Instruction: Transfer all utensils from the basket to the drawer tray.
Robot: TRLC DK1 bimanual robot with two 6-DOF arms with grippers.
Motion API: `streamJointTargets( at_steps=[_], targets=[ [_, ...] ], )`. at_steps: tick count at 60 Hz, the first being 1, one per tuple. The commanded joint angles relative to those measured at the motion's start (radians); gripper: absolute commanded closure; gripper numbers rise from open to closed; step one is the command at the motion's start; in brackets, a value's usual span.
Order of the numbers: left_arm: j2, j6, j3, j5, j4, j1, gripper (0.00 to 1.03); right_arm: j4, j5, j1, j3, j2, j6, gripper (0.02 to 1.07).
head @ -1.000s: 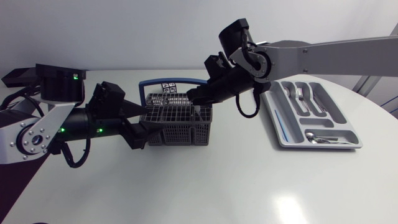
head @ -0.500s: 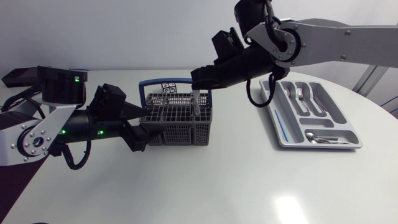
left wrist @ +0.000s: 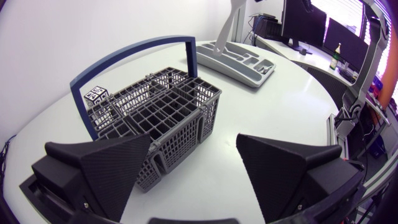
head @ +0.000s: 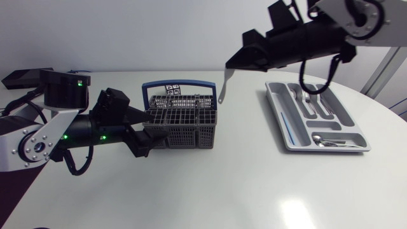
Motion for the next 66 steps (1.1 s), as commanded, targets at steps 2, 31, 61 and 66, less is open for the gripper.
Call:
streamJointTargets(
  at_steps=[2, 31, 61, 66],
  targets=[
    [-0.028, 0.014, -0.025, 0.008, -0.009, 0.002, 0.07, -0.067, 0.008, -0.066, -0.041, -0.069, -0.011, 0.97],
    [-0.048, 0.007, -0.032, -0.008, -0.056, 0.022, 0.07, -0.141, 0.41, -0.416, -0.317, -0.184, -0.297, 0.97],
    [-0.09, 0.007, -0.052, -0.107, -0.071, 0.009, 0.07, 0.315, 0.743, -0.593, -0.508, 0.01, -0.511, 0.96],
    [-0.1, 0.007, -0.063, -0.113, -0.073, 0.011, 0.07, 0.368, 0.781, -0.596, -0.519, 0.057, -0.522, 0.95]
  ],
)
